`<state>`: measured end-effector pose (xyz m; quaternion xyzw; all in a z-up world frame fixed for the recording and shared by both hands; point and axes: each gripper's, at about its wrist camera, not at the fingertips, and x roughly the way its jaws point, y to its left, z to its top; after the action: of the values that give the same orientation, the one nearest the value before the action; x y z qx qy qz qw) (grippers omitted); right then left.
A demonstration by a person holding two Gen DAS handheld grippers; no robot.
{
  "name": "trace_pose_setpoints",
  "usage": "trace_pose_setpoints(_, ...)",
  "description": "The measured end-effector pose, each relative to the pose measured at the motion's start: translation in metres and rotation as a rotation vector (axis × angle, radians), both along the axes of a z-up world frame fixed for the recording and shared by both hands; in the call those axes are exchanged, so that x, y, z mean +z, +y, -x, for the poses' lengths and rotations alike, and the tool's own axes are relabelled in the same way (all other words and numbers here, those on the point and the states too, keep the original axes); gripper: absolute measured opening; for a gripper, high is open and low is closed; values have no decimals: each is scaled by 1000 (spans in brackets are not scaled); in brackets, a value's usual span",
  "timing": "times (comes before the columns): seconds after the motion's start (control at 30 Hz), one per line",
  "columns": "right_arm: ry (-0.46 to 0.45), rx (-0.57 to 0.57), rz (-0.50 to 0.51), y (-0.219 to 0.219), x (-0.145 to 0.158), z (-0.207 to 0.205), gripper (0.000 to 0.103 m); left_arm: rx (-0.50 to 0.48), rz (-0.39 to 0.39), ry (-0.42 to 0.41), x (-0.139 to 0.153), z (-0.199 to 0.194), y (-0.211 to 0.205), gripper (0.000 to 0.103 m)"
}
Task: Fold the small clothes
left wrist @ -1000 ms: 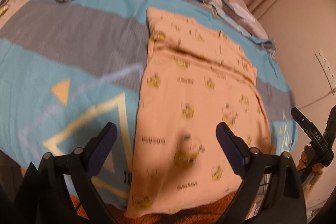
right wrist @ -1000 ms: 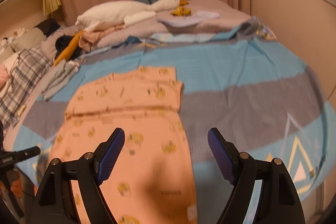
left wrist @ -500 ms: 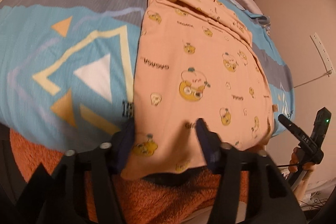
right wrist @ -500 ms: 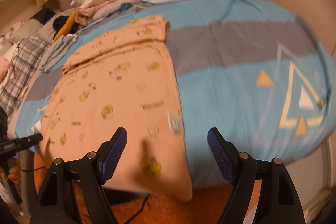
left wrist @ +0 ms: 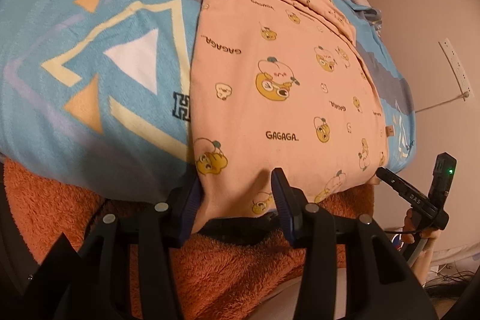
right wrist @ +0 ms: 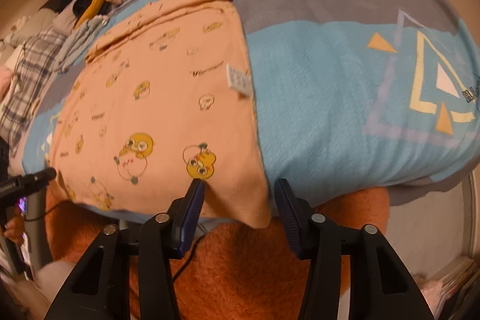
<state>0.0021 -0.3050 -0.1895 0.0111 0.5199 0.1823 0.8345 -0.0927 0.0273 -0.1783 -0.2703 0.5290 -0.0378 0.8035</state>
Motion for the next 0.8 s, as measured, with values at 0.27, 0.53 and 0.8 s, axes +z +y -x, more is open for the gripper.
trace_pose_setpoints(0.27,16,73,31,4,1,2,10,-17,23,50,-10,0,-2,6)
trace_pose_setpoints(0.53,-1,142,-195,1,37,-8,6,-39,151,-78,30,-1,2,5)
trace_pose_setpoints(0.8,-64,116,-340,9,67,-42,6,25,247,-196,62,-33,27,5)
